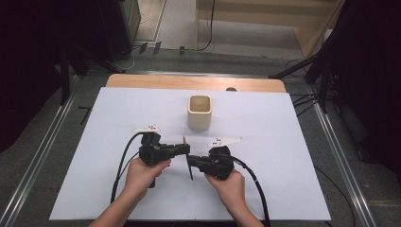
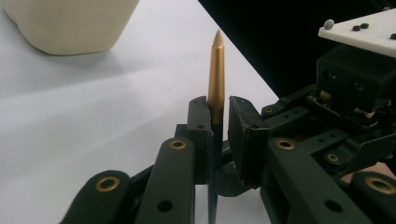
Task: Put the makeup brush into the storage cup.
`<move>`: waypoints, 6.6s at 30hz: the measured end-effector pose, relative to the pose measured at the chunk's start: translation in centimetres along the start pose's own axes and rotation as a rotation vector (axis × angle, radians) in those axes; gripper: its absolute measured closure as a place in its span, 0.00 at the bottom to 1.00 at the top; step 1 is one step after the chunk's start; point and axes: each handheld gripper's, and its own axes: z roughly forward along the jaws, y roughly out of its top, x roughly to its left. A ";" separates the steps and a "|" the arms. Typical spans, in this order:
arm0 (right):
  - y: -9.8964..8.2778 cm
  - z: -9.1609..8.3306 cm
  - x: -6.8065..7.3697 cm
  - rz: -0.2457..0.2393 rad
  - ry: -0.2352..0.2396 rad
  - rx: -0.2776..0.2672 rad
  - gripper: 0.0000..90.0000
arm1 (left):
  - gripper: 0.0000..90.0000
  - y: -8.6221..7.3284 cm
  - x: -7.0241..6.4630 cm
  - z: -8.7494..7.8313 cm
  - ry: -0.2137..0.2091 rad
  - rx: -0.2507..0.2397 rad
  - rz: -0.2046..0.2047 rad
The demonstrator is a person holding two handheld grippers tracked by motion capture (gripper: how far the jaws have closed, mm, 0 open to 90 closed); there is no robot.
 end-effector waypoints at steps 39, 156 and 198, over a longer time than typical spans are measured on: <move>0.3 -0.6 -0.7 -0.108 0.187 -0.036 0.51 | 0.93 1.0 -0.1 -1.0 -0.117 0.051 0.044; 1.3 -3.4 -3.8 -0.032 0.046 -0.019 0.93 | 0.33 -1.7 2.3 -6.7 0.162 0.198 0.339; 4.4 -5.2 -4.8 -0.058 -0.017 -0.061 0.93 | 0.31 -3.1 2.5 -8.4 0.255 0.268 0.489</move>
